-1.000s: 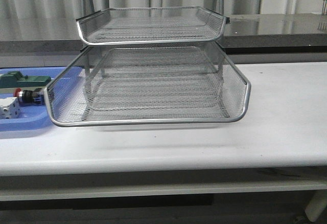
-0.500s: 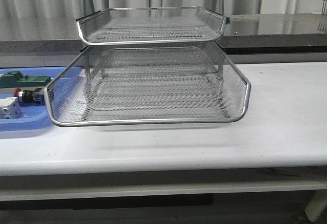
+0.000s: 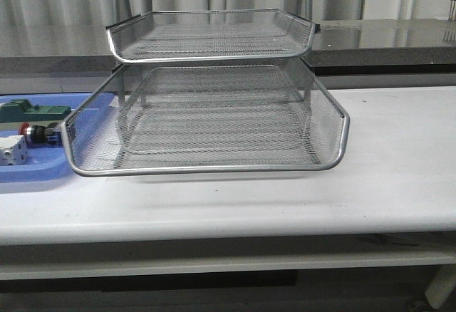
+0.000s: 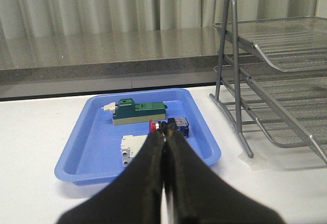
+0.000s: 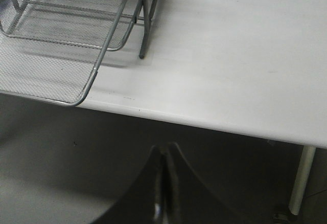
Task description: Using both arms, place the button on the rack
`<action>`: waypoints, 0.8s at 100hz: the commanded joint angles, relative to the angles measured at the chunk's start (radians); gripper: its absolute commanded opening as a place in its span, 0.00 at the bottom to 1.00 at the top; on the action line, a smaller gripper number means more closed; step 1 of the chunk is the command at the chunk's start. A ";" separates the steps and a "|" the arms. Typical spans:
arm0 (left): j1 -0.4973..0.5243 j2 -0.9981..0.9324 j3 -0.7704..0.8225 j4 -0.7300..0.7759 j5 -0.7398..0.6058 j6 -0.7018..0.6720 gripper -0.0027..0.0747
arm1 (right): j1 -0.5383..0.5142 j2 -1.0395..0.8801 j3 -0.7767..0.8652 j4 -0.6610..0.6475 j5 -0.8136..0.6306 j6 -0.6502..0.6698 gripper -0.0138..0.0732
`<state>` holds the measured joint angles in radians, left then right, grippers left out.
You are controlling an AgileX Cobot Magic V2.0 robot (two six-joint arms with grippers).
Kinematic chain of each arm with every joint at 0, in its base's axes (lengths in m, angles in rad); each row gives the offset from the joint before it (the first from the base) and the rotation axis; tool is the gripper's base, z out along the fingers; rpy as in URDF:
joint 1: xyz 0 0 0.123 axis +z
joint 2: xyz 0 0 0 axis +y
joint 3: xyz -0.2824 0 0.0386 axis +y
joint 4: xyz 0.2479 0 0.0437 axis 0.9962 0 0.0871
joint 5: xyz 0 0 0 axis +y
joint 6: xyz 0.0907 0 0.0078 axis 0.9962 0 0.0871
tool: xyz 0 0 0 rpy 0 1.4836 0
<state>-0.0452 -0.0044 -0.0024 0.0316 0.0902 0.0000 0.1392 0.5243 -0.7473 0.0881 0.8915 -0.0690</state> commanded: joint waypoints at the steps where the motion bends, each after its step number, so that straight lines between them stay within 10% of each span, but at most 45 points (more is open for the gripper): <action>1: 0.002 -0.032 0.054 -0.002 -0.090 -0.014 0.01 | 0.000 0.004 -0.031 -0.004 -0.059 0.000 0.08; 80: 0.002 0.084 -0.172 -0.213 -0.045 -0.014 0.01 | 0.000 0.004 -0.031 -0.004 -0.059 0.000 0.08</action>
<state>-0.0452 0.0112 -0.0775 -0.1486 0.0643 0.0000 0.1392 0.5243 -0.7473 0.0881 0.8915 -0.0673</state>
